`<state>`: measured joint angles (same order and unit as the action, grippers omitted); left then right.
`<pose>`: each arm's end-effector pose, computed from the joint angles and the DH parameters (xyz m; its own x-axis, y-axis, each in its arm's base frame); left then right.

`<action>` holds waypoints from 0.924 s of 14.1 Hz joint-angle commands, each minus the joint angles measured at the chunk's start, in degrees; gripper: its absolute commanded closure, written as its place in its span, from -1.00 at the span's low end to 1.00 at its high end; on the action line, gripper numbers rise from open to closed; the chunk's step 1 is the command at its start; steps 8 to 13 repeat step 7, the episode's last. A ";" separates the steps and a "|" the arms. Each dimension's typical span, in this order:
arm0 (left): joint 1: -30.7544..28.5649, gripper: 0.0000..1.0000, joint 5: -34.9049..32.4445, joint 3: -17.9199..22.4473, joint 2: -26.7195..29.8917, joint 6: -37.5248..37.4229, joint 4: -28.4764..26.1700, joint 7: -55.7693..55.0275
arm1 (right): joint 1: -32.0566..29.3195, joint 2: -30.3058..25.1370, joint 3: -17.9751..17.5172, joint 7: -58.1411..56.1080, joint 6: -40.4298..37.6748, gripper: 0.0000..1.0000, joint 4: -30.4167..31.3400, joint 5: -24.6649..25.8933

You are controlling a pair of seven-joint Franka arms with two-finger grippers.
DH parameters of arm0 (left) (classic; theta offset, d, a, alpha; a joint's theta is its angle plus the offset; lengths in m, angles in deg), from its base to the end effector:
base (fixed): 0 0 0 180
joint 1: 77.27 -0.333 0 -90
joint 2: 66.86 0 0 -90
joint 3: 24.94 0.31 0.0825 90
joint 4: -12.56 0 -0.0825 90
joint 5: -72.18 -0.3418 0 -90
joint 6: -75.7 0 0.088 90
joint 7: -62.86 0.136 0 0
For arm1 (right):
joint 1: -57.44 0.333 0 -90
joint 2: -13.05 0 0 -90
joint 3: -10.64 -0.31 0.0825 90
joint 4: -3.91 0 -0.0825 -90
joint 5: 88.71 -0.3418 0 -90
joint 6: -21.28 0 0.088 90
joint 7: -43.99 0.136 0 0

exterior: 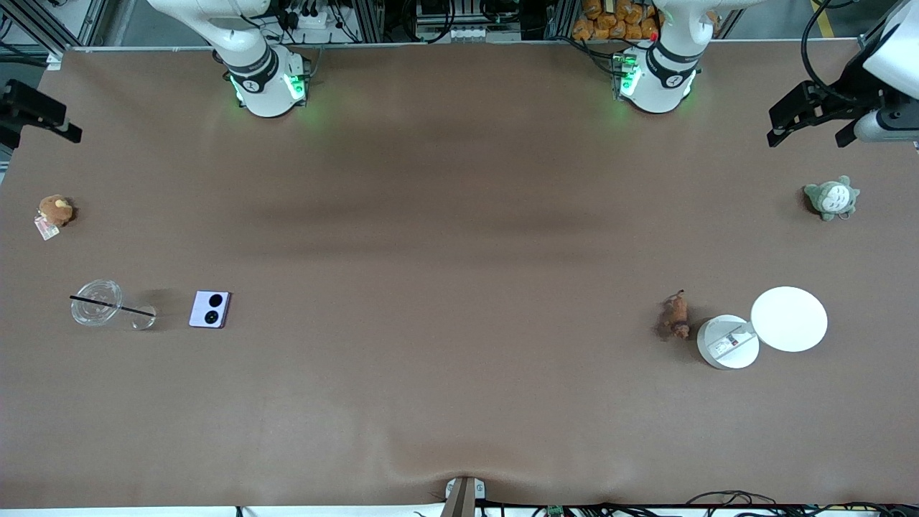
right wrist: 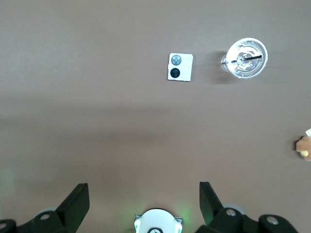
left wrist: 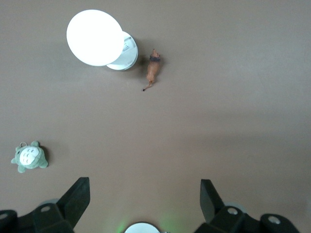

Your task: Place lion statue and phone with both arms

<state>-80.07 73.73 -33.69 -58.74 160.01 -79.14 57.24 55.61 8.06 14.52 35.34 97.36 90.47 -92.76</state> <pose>0.4551 -0.0572 0.6360 0.9999 -0.0072 0.0105 -0.0072 -1.0000 0.0065 0.4545 -0.0363 0.6373 0.9942 0.0690 -0.0827 0.0616 -0.9941 -0.0892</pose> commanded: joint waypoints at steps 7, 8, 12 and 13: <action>-0.09 -1.00 0.12 -0.21 -2.32 -2.93 3.81 0.62 | 0.60 2.16 -1.86 -6.65 1.18 -1.00 -3.66 4.40; -0.09 -1.00 0.12 -0.21 -2.32 -2.93 3.81 0.62 | 0.60 2.16 -1.86 -6.65 1.18 -1.00 -3.66 4.40; -0.09 -1.00 0.12 -0.21 -2.32 -2.93 3.81 0.62 | 0.60 2.16 -1.86 -6.65 1.18 -1.00 -3.66 4.40; -0.09 -1.00 0.12 -0.21 -2.32 -2.93 3.81 0.62 | 0.60 2.16 -1.86 -6.65 1.18 -1.00 -3.66 4.40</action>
